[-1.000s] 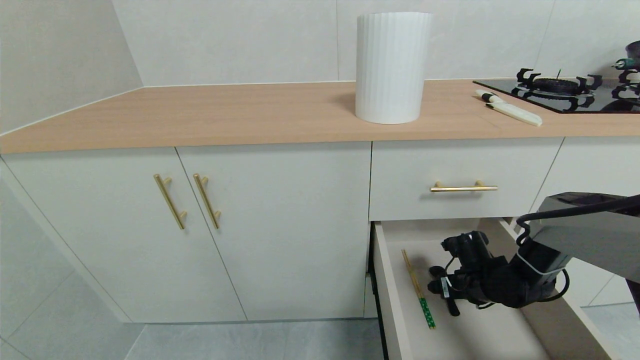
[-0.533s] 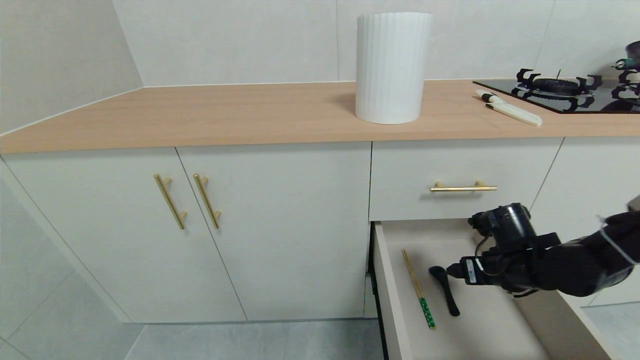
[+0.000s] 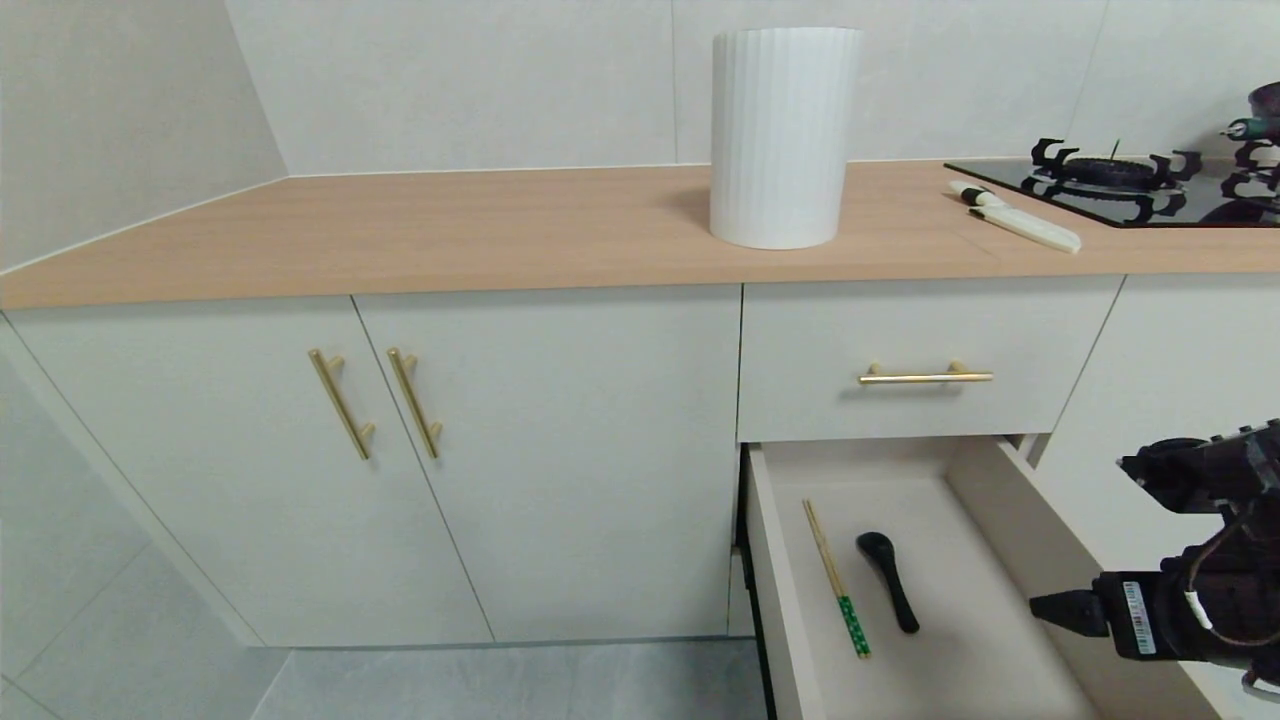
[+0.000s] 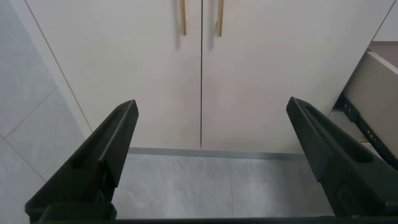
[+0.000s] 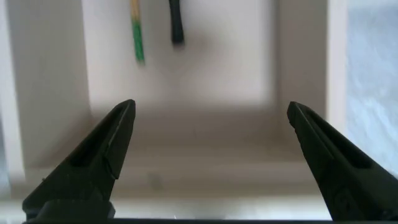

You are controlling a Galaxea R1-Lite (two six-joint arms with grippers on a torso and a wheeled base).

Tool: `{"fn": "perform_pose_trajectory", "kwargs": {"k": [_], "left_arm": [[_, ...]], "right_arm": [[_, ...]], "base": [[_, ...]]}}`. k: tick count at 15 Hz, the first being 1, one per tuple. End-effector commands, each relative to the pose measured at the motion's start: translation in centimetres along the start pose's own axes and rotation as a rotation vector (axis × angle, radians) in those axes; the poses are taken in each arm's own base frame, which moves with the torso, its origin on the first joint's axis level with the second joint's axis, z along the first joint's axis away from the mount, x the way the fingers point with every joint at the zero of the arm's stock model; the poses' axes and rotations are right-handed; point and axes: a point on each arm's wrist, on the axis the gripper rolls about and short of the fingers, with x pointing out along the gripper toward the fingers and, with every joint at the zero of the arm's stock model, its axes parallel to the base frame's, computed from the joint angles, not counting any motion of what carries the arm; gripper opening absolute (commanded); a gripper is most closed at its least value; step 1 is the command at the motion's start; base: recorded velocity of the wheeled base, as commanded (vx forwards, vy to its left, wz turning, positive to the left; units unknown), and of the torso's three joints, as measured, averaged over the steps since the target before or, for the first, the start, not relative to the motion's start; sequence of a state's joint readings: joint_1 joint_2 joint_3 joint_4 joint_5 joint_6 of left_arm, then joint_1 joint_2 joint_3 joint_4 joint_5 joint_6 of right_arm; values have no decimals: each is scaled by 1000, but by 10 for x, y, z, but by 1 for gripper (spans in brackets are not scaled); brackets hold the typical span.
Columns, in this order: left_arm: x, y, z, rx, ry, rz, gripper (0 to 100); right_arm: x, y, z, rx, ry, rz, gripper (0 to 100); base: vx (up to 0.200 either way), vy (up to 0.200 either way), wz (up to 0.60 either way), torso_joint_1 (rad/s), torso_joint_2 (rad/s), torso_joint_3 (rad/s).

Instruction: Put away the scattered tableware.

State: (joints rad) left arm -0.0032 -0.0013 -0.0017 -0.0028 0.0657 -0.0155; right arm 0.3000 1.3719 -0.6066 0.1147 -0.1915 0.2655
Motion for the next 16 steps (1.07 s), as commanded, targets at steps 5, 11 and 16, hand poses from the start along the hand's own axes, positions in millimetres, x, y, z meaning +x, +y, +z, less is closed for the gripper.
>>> {"fn": "perform_pose_trajectory", "kwargs": {"k": [5, 11, 16], "left_arm": [[0, 0, 0, -4, 1, 0, 100], [0, 0, 0, -3, 1, 0, 100], [0, 0, 0, -3, 1, 0, 100]], "right_arm": [[-13, 7, -12, -49, -20, 56, 100], [-6, 29, -32, -139, 65, 121, 100], [23, 37, -40, -173, 217, 90, 100]], "base": [[-80, 0, 0, 2, -1, 0], [-167, 0, 0, 2, 1, 2], [0, 0, 0, 0, 0, 0]]}}
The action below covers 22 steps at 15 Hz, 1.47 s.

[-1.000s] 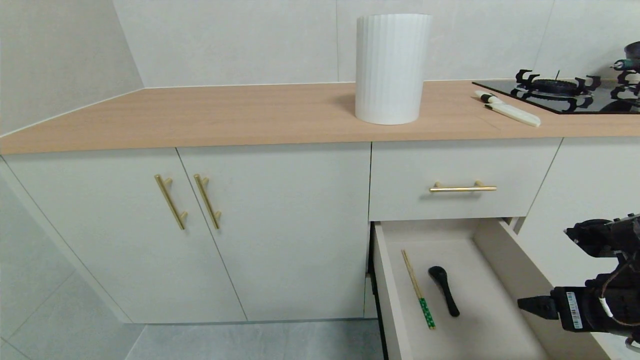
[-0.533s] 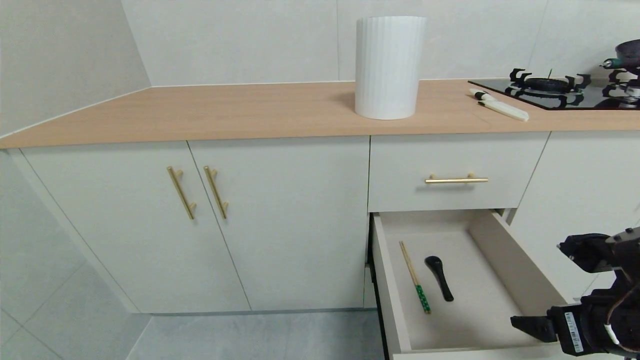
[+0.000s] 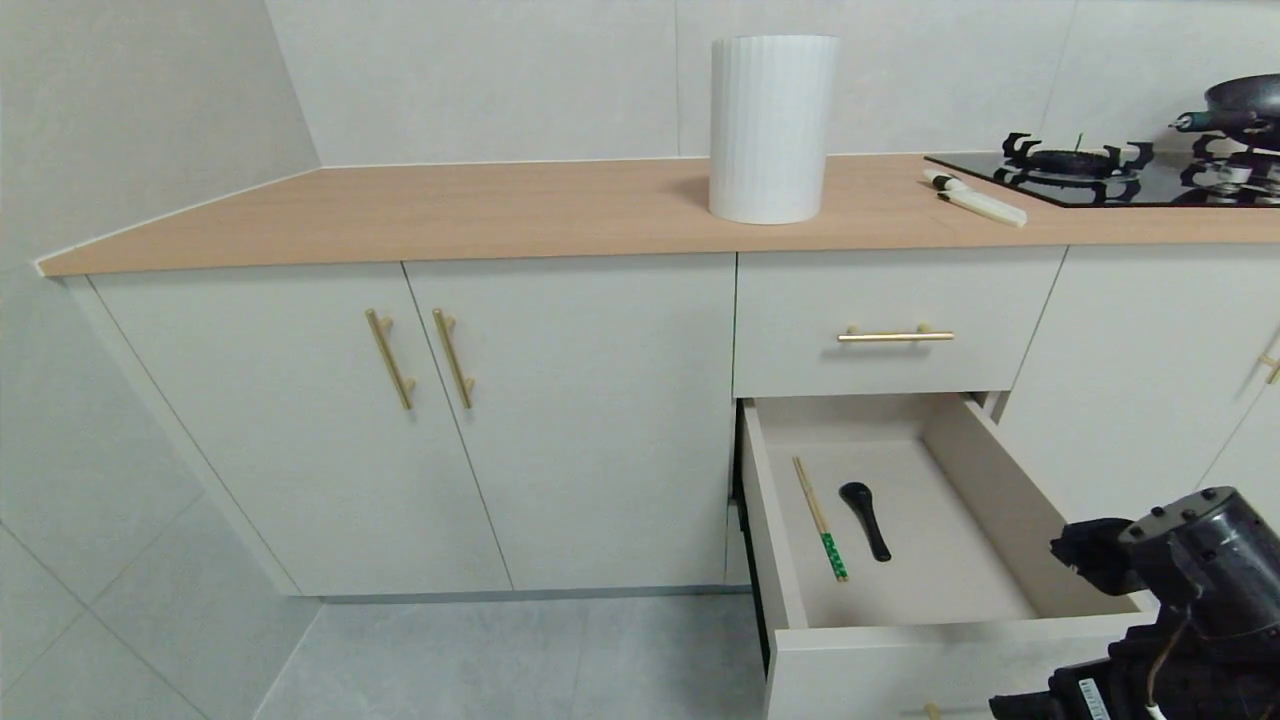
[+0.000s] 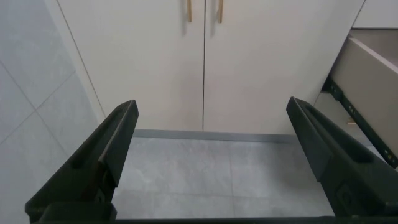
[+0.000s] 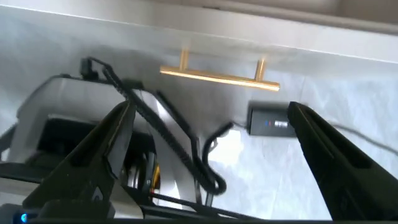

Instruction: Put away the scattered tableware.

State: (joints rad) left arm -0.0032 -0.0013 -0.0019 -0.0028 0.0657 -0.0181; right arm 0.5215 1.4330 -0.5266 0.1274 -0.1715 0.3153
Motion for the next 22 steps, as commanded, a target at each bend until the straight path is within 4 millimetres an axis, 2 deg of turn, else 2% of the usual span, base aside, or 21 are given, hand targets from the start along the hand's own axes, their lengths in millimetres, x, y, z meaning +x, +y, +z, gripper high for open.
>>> {"fn": "perform_pose_trajectory", "kwargs": {"k": [1, 5, 10, 15, 18, 22], "left_arm": [[0, 0, 0, 0, 1, 0, 100], [0, 0, 0, 0, 1, 0, 100], [0, 0, 0, 0, 1, 0, 100], [0, 0, 0, 0, 1, 0, 100], [0, 0, 0, 0, 1, 0, 100], [0, 0, 0, 0, 1, 0, 100]], "right_arm": [[20, 4, -1, -12, 92, -20, 100], [41, 8, 1, 29, 136, -42, 100], [47, 9, 5, 50, 98, -37, 100], [75, 9, 24, 88, 14, -90, 100], [83, 4, 40, 112, -23, -99, 100], [98, -7, 74, 106, -73, -123, 100]], "base": [[0, 0, 0, 0, 0, 0], [0, 0, 0, 0, 0, 0], [0, 0, 0, 0, 0, 0], [0, 0, 0, 0, 0, 0], [0, 0, 0, 0, 0, 0], [0, 0, 0, 0, 0, 0]]}}
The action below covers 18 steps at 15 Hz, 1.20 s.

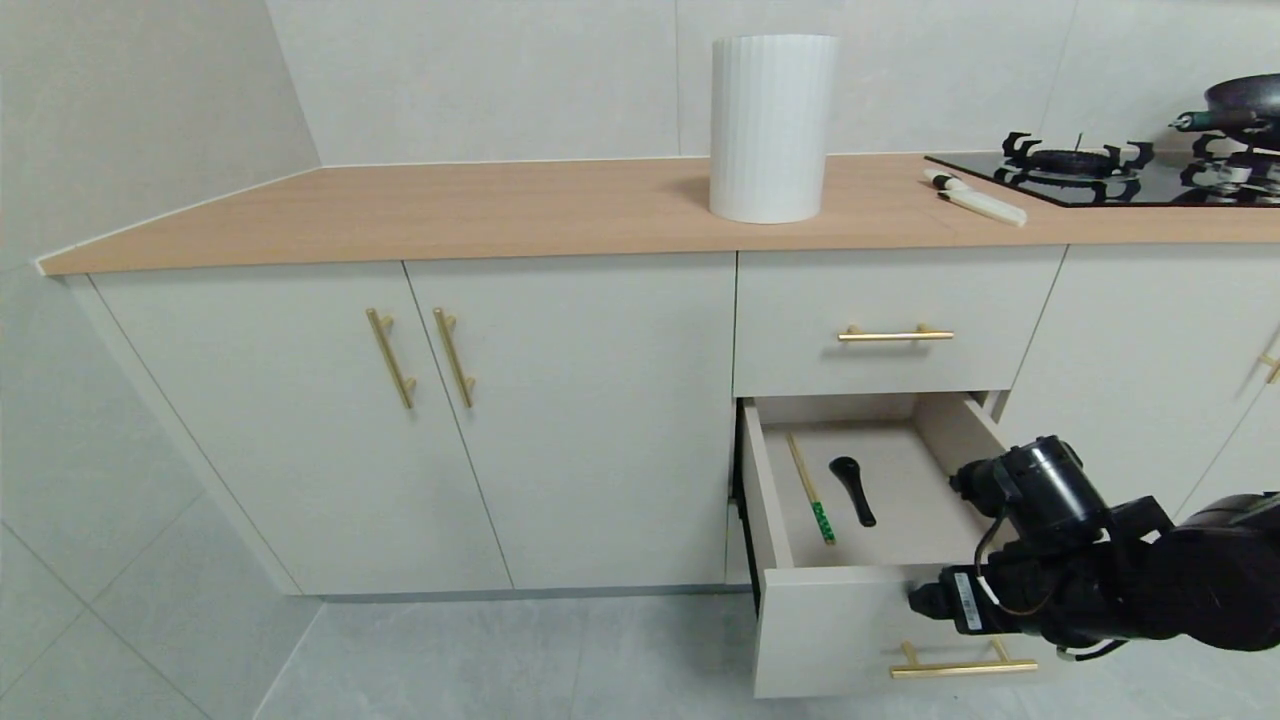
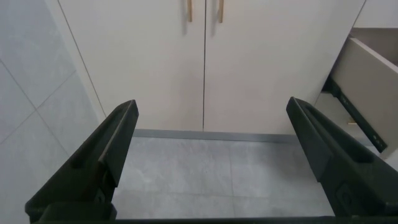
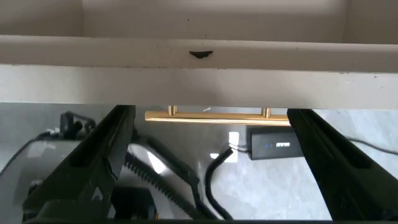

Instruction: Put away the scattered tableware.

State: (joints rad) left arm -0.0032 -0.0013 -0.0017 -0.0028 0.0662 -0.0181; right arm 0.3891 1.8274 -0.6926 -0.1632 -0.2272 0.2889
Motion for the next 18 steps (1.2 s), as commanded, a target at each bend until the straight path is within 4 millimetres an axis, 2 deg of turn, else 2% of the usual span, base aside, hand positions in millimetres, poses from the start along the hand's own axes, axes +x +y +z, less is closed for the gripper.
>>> {"fn": "perform_pose_trajectory", "kwargs": {"k": [1, 5, 9, 10, 14, 18], "left_arm": [[0, 0, 0, 0, 0, 0, 100], [0, 0, 0, 0, 1, 0, 100], [0, 0, 0, 0, 1, 0, 100], [0, 0, 0, 0, 1, 0, 100], [0, 0, 0, 0, 1, 0, 100], [0, 0, 0, 0, 1, 0, 100]], "right_arm": [[20, -3, 18, 0, -9, -20, 100], [44, 2, 47, 21, -50, -22, 100], [60, 3, 60, 34, -67, -27, 100], [70, -2, 74, 50, -90, -37, 100], [86, -13, 98, 54, -137, -55, 100], [101, -13, 118, 46, -182, -38, 100]], "base": [[0, 0, 0, 0, 0, 0], [0, 0, 0, 0, 0, 0], [0, 0, 0, 0, 0, 0], [0, 0, 0, 0, 0, 0], [0, 0, 0, 0, 0, 0], [0, 0, 0, 0, 0, 0]]}}
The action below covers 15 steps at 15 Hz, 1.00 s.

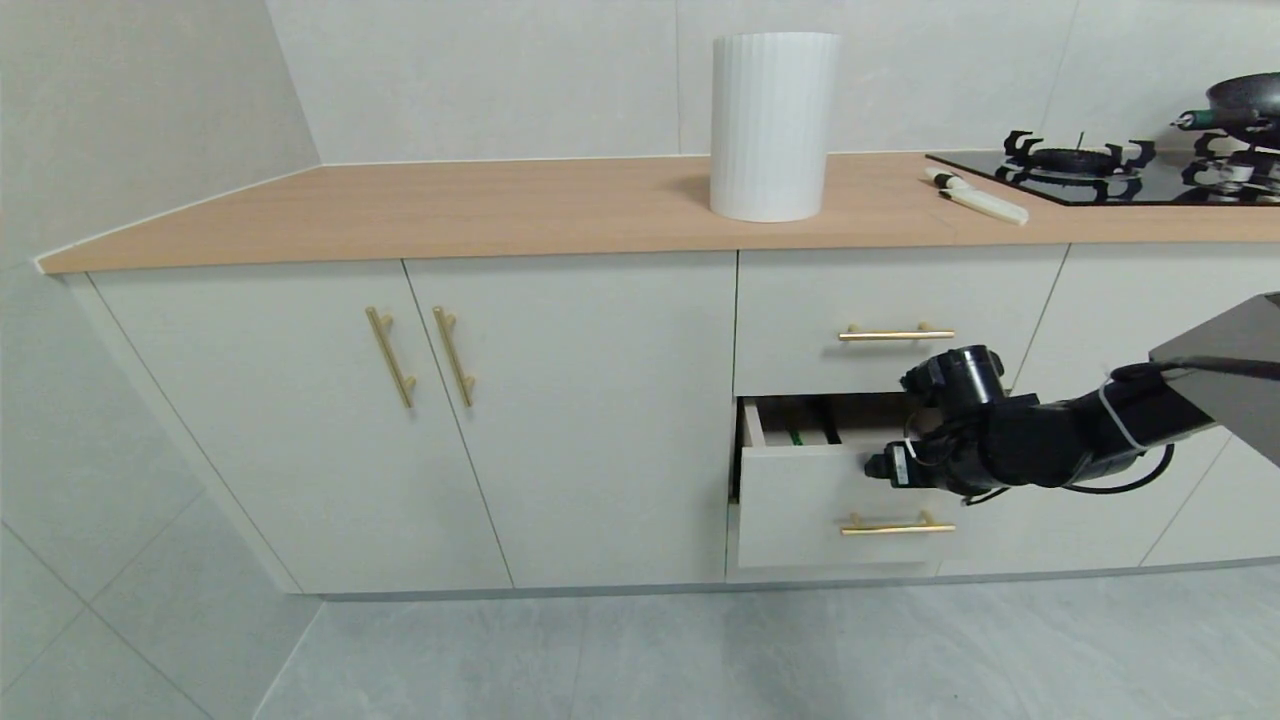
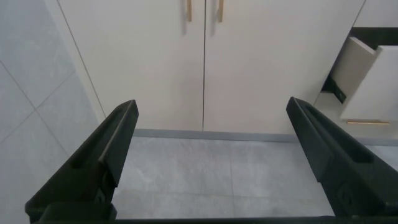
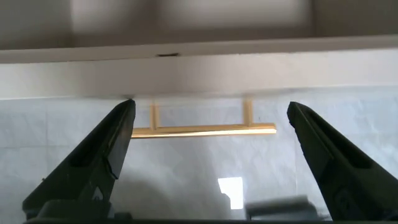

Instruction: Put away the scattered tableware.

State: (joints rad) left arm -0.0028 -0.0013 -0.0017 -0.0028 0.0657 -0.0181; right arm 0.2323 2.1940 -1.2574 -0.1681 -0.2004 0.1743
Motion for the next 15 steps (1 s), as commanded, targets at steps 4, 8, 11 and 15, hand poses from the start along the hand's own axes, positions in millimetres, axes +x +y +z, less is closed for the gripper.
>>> {"fn": "perform_pose_trajectory", "kwargs": {"k": [4, 8, 11, 15], "left_arm": [[0, 0, 0, 0, 1, 0, 100], [0, 0, 0, 0, 1, 0, 100], [0, 0, 0, 0, 1, 0, 100], [0, 0, 0, 0, 1, 0, 100]], "right_arm": [[33, 1, 9, 11, -22, -7, 100], [47, 3, 21, 22, -70, -4, 100], [57, 1, 27, 37, -93, -9, 100], [75, 3, 27, 51, -149, -4, 100]], "base": [[0, 0, 0, 0, 0, 0], [0, 0, 0, 0, 0, 0], [0, 0, 0, 0, 0, 0], [0, 0, 0, 0, 0, 0]]}}
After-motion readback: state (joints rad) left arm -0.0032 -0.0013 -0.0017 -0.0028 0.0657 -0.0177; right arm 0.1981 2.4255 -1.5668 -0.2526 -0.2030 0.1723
